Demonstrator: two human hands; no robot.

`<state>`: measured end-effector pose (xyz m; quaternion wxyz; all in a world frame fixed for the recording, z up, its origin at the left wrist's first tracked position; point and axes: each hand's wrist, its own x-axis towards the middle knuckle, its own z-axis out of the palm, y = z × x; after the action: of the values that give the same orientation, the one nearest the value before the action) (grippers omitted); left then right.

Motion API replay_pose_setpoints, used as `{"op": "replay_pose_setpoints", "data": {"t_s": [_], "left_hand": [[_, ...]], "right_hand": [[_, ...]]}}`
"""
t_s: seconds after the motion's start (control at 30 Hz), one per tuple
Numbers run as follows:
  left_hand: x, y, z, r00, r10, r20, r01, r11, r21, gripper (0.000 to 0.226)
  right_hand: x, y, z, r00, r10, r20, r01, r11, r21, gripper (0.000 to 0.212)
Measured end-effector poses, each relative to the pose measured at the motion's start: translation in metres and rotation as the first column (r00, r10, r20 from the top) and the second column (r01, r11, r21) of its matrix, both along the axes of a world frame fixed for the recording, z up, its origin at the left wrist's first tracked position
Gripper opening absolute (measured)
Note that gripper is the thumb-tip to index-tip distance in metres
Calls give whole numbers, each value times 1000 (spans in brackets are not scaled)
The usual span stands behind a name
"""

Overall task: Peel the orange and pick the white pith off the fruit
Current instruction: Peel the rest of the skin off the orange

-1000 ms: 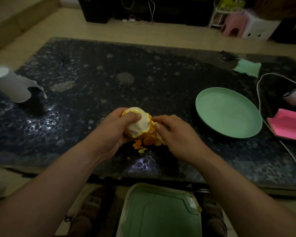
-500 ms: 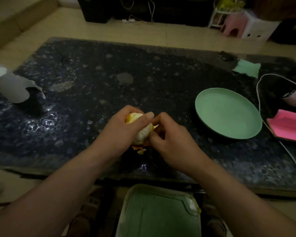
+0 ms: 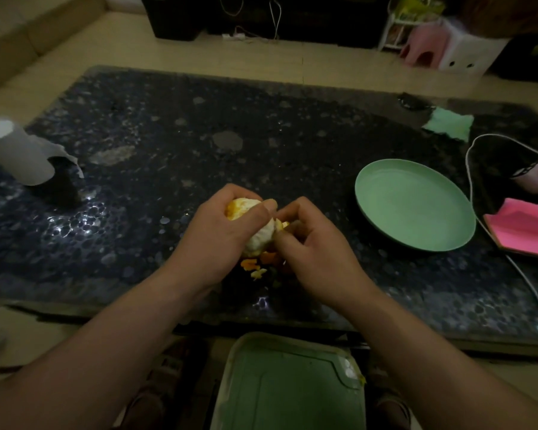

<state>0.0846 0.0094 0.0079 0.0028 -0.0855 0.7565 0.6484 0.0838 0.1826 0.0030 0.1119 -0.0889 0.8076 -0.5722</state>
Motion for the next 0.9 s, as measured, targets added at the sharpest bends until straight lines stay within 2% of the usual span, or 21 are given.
{"op": "replay_pose_setpoints", "data": {"t_s": [0.13,0.23,0.33,0.4,0.5,0.57,0.67,0.77,0.83,0.9], "left_hand": [[2,-2,-1,998,-36,-54,30,992,-124,19],[3,-1,-3,993,-53,-103,25,967,-252,22],[5,1,-2,991,-52,-121,16,960,-280,25],[5,2,-1,991,-61,-121,23,956,-294,27],[8,5,-2,986,-100,-132,49,936,-348,32],[10,6,-2,983,-129,-134,71,927,-367,34],[8,3,0,986,-112,-127,67,947,-313,32],[3,-2,5,994,-58,-93,40,981,-188,42],[-2,-6,5,998,-60,4,60,993,-105,51],[-3,-8,5,992,-82,94,88,994,-57,58]], "right_hand": [[2,-2,2,1000,23,-16,-22,996,84,6],[0,-4,2,996,-27,88,23,999,43,8],[-4,-5,4,973,-64,221,69,997,-16,15],[-5,-3,3,968,-38,250,46,999,-27,14],[-7,2,0,990,41,134,-67,978,199,15],[-8,5,0,990,65,129,-95,966,242,20],[-11,8,4,975,75,210,-102,987,121,23],[-14,8,9,948,87,306,-81,996,-34,21],[-14,7,9,948,86,308,-74,996,-51,20],[-14,7,6,966,89,243,-97,995,24,19]]}}
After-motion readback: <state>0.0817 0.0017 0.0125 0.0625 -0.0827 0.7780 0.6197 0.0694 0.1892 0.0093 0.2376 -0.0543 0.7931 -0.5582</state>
